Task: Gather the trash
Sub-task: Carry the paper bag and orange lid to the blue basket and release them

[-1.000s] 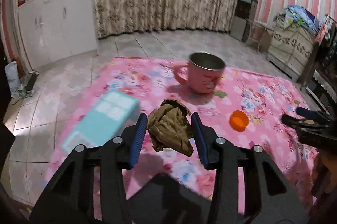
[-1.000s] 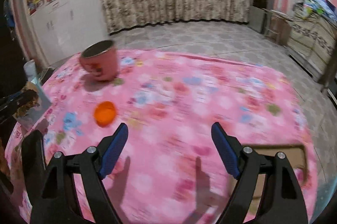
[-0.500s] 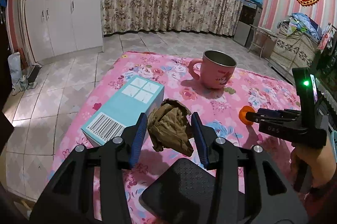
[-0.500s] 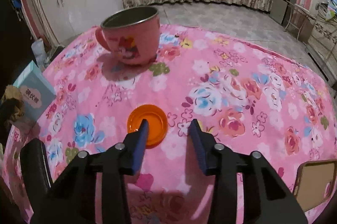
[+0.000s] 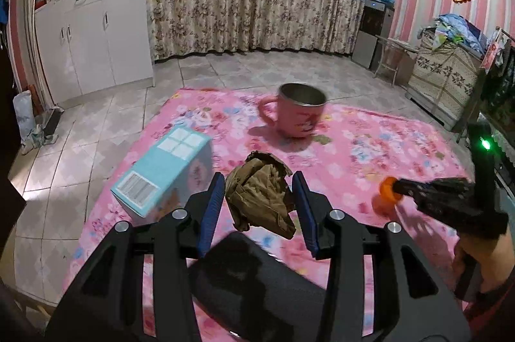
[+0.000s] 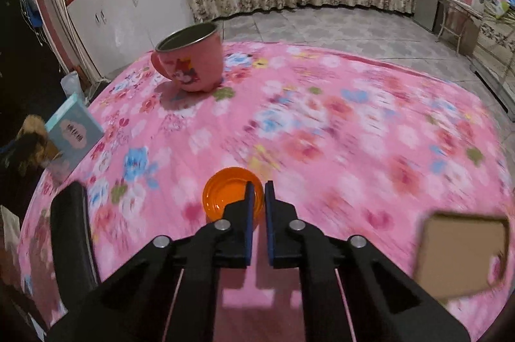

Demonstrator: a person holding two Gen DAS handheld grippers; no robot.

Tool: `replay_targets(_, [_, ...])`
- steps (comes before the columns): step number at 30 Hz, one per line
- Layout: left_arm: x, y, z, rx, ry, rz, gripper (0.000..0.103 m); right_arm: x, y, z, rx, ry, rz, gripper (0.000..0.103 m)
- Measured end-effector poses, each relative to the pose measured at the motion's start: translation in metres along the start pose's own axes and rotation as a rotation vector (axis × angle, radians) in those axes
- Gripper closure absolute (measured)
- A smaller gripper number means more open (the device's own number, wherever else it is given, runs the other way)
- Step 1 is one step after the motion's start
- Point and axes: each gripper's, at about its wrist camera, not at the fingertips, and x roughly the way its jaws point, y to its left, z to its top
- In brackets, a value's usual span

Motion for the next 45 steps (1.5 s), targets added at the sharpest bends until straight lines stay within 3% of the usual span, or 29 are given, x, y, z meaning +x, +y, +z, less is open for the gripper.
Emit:
replay_targets(5, [-0.020, -0.048, -0.008, 0.050, 0.009, -0.041, 0.061, -0.067, -0.052, -0.043, 0.029, -0.039, -0.055, 0.096])
replay_targets(11, [-0.040, -0.131, -0.026, 0.124, 0.003, -0.144, 0.061, -0.144, -0.126, -0.106, 0.104, -0.067, -0.158, 0.096])
replay_targets(23, [-0.073, -0.344, -0.076, 0.352, 0.019, -0.435, 0.061, -0.288, -0.273, -0.195, 0.301, -0.127, -0.438, 0.096])
replay_targets(32, [-0.076, -0.449, -0.100, 0.436, 0.050, -0.589, 0.061, -0.320, -0.326, -0.221, 0.401, -0.150, -0.507, 0.096])
replay_targets(40, [-0.063, -0.490, -0.105, 0.477, 0.092, -0.631, 0.059, -0.317, -0.332, -0.219, 0.421, -0.161, -0.507, 0.096])
replay_targets(42, [-0.060, -0.493, -0.106, 0.490, 0.109, -0.628, 0.049, -0.316, -0.333, -0.218, 0.421, -0.160, -0.507, 0.096])
replay_targets(44, [-0.061, -0.493, -0.106, 0.496, 0.097, -0.610, 0.031, -0.315, -0.334, -0.218, 0.426, -0.161, -0.503, 0.096])
replay_targets(45, [-0.062, -0.492, -0.105, 0.495, 0.089, -0.607, 0.029, -0.314, -0.333, -0.218, 0.426, -0.160, -0.502, 0.096])
